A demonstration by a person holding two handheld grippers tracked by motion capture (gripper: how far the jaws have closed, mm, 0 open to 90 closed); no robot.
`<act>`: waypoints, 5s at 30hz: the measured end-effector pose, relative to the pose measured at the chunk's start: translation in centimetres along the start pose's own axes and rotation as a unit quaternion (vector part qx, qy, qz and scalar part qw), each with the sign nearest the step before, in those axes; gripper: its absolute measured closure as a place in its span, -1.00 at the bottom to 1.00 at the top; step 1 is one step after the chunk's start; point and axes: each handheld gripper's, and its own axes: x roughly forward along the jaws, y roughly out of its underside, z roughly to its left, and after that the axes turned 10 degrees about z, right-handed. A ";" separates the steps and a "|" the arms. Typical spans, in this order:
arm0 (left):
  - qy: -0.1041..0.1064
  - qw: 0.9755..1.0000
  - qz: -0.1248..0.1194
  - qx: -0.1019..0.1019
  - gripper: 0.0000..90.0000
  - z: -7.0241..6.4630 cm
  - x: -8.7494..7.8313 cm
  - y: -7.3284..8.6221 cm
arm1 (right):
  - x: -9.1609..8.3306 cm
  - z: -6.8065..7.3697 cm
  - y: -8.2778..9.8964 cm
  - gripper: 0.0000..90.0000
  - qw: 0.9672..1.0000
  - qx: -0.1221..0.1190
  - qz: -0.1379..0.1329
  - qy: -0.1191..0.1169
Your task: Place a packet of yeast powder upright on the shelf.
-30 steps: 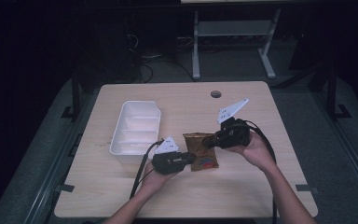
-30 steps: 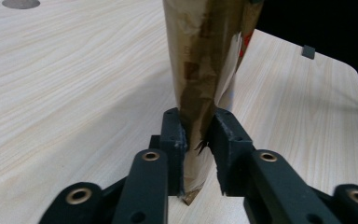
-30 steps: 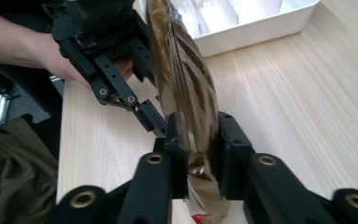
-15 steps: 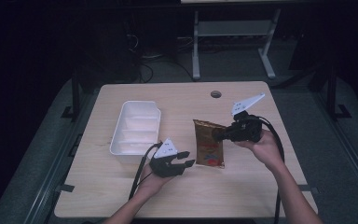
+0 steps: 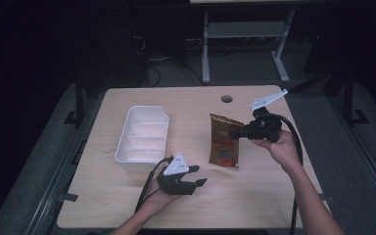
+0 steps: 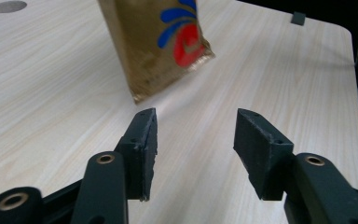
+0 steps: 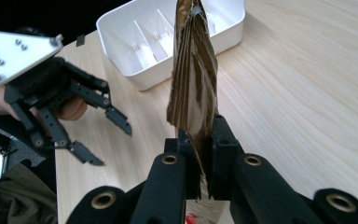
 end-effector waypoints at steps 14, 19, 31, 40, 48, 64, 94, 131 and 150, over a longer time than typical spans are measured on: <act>0.013 1.000 0.013 0.011 -0.20 -0.6 -0.9 1.0 | 0.1 -0.5 -2.5 0.91 1.000 0.008 -0.008 -0.008; 0.016 1.000 0.011 0.013 -0.28 -0.7 -1.1 1.2 | 0.5 -0.3 -3.9 0.91 1.000 0.001 -0.009 -0.014; 0.017 1.000 0.010 0.022 -0.36 -0.7 -1.2 1.3 | 2.5 0.4 -8.0 0.91 0.999 -0.018 -0.006 -0.030; 0.018 1.000 0.006 0.017 -0.38 -0.6 -1.2 1.4 | 3.5 0.6 -9.9 0.91 0.999 -0.022 -0.007 -0.038; 0.018 1.000 0.007 0.018 -0.38 -0.5 -1.2 1.4 | 4.5 0.7 -11.4 0.91 0.999 -0.025 -0.003 -0.046; 0.013 1.000 0.005 0.011 -0.39 0.0 -1.4 1.7 | 5.9 1.7 -14.5 0.91 0.997 -0.041 -0.002 -0.060; 0.013 1.000 0.001 -0.001 -0.44 0.4 -1.5 1.9 | 12.1 2.5 -19.3 0.91 0.995 -0.055 -0.007 -0.086; 0.012 1.000 0.002 -0.004 -0.46 0.5 -1.5 2.1 | 16.9 2.1 -19.8 0.91 0.994 -0.041 -0.002 -0.102; 0.014 1.000 0.003 -0.005 -0.46 0.5 -1.5 2.1 | 19.6 1.3 -18.5 0.90 0.993 -0.024 0.019 -0.114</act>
